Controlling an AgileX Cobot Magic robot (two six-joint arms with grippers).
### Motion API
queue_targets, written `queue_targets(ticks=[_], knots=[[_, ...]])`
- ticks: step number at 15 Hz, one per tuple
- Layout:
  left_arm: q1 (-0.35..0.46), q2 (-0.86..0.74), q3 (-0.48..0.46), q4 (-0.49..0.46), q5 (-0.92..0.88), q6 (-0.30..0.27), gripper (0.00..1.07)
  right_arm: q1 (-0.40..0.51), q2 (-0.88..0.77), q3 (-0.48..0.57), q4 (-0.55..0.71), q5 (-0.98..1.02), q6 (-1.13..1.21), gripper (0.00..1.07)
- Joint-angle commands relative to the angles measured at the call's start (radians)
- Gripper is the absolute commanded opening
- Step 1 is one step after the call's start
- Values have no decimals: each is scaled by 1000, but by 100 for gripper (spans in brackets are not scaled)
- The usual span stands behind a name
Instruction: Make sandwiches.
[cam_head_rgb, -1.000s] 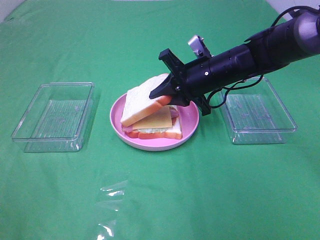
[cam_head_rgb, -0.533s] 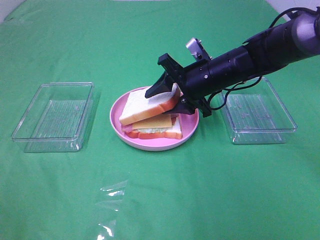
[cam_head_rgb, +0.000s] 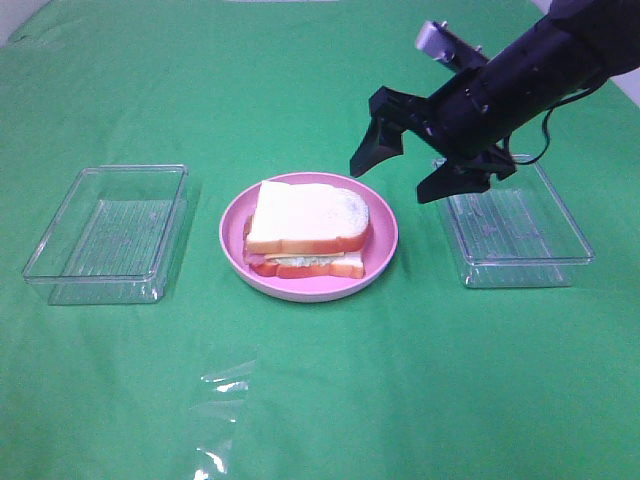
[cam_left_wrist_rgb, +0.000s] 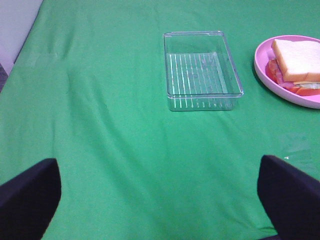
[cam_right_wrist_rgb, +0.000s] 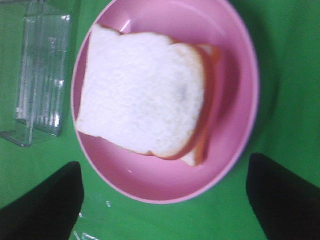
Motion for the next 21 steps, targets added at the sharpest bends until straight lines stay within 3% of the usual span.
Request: queue_targets(ticks=[1, 2, 3, 5, 10, 12, 15, 17, 21], knots=[[0, -18, 3, -10, -2, -4, 100, -2, -99, -2, -200, 6, 143, 86], [0, -18, 3, -10, -2, -4, 100, -2, -120, -2, -241, 7, 182, 86], [0, -18, 3, -10, -2, -4, 100, -2, -201, -2, -451, 36, 299, 86], [0, -18, 3, -10, -2, -4, 100, -30, -251, -2, -591, 56, 393, 86], [0, -18, 3, -10, -2, -4, 100, -269, -257, -2, -604, 235, 330, 85], [0, -18, 3, -10, -2, -4, 100, -279, -257, -1, -708, 396, 295, 85], [0, -18, 3, -10, -2, -4, 100, -279, -286, 28, -705, 507, 266, 85], [0, -18, 3, -10, -2, -4, 100, -279, -350, 92, -702, 501, 259, 85], [0, -18, 3, -10, -2, -4, 100, -279, -642, 328, -717, 509, 261, 85]])
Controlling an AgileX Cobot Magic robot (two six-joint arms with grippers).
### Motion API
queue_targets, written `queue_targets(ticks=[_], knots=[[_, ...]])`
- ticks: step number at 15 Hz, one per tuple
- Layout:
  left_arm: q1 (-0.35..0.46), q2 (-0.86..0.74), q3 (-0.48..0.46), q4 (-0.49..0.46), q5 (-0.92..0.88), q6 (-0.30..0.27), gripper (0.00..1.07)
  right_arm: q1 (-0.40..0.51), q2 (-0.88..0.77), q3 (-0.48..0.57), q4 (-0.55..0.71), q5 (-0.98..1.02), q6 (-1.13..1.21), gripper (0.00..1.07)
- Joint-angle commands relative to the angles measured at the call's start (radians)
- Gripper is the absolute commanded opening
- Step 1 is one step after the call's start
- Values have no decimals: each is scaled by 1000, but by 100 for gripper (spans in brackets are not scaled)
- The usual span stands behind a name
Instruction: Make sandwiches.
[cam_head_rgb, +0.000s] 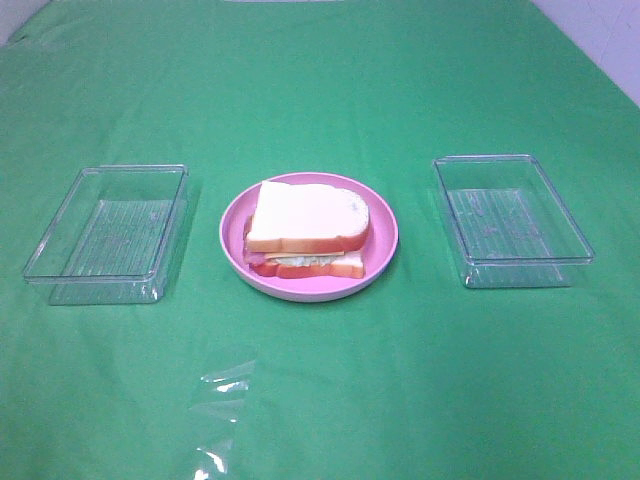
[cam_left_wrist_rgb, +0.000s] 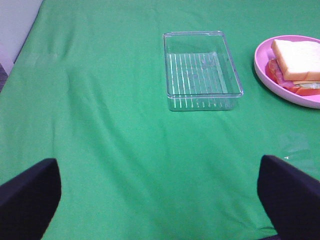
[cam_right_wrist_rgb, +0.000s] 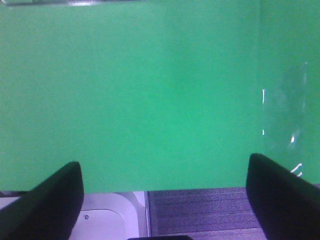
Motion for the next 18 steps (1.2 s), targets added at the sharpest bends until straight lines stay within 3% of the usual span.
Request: queue_targets(ticks=[1, 4, 7, 15, 18], knots=[[0, -18, 3, -10, -2, -4, 100, -2, -184, 121, -9, 16, -8, 85], [0, -18, 3, -10, -2, -4, 100, -2, -550, 311, -3, -39, -6, 85], [0, -18, 3, -10, -2, -4, 100, -2, -826, 425, 5, -62, -10, 85], [0, -18, 3, -10, -2, -4, 100, -2, -1293, 524, 1, -49, -80, 85], [0, -18, 3, -10, -2, -4, 100, -2, -1353, 545, 2, -84, -68, 85]])
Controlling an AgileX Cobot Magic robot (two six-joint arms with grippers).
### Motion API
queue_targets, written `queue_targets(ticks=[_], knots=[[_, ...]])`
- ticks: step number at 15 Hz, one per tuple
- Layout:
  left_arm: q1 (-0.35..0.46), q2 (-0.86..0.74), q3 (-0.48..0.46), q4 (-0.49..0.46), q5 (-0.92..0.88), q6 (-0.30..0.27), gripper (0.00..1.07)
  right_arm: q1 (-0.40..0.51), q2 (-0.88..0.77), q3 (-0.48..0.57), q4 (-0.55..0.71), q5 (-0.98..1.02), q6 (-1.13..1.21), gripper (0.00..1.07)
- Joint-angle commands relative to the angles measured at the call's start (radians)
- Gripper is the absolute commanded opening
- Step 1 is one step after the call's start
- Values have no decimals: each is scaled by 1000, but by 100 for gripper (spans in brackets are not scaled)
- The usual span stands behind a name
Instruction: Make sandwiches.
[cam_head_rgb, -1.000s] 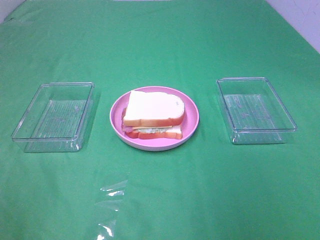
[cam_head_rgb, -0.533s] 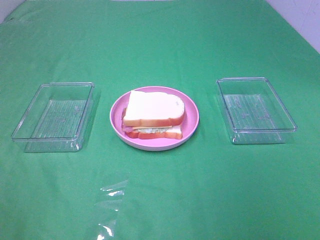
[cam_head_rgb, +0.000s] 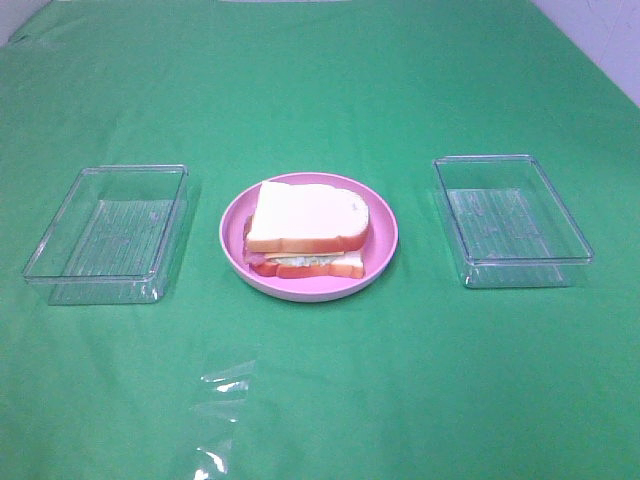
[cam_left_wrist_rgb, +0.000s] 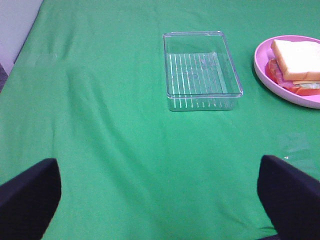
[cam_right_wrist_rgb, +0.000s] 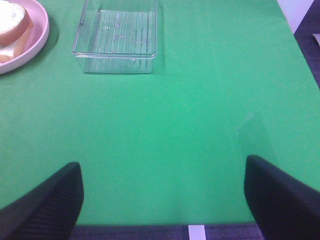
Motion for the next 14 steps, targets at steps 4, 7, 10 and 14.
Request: queue_targets(ticks=[4, 7, 10, 14], knots=[[0, -19, 3, -15, -2, -4, 100, -3, -34, 7, -6, -26, 8, 85], [0, -20, 3, -15, -2, -4, 100, -3, -34, 7, -1, -27, 14, 84], [0, -20, 3, -15, -2, -4, 100, -3, -32, 7, -1, -27, 18, 84], [0, -16, 3, -14, -2, -4, 100, -3, -32, 7, -2, -27, 20, 84]])
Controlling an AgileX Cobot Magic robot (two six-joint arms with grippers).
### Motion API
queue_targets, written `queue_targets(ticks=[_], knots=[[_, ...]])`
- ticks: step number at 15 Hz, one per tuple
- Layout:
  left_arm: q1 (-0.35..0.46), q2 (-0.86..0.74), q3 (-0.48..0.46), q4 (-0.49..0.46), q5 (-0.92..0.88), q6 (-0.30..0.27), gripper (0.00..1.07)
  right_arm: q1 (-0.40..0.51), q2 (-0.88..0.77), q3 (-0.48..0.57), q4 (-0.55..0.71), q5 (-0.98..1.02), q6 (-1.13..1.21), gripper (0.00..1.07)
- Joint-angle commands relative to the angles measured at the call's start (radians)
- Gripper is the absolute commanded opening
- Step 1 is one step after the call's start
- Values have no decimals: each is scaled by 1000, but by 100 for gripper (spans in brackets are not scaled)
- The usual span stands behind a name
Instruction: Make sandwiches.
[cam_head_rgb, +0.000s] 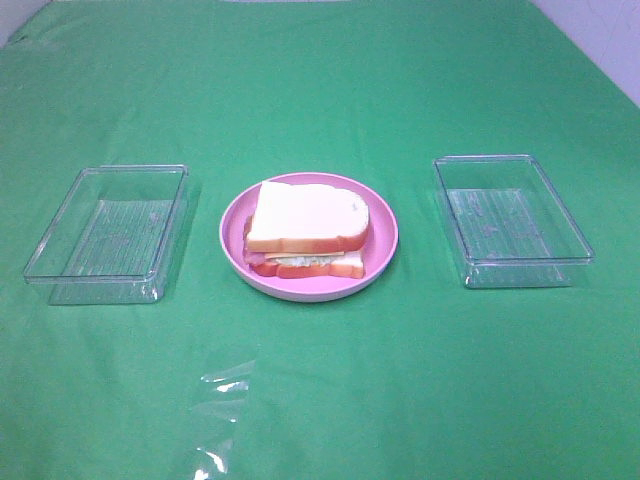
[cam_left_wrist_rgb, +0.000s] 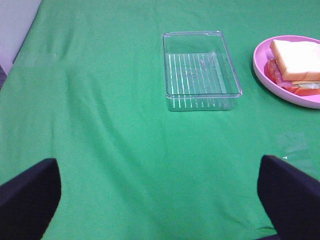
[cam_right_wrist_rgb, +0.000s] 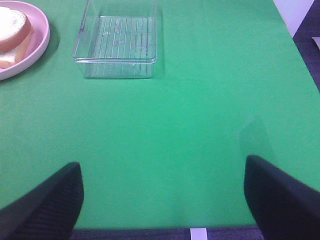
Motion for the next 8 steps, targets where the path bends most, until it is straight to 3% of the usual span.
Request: queue_targets(ticks=[1, 8], knots=[[0, -16, 3, -11, -2, -4, 100, -3, -29, 4, -2, -13, 7, 84], [0, -16, 3, -11, -2, -4, 100, -3, -29, 4, -2, -13, 7, 84]])
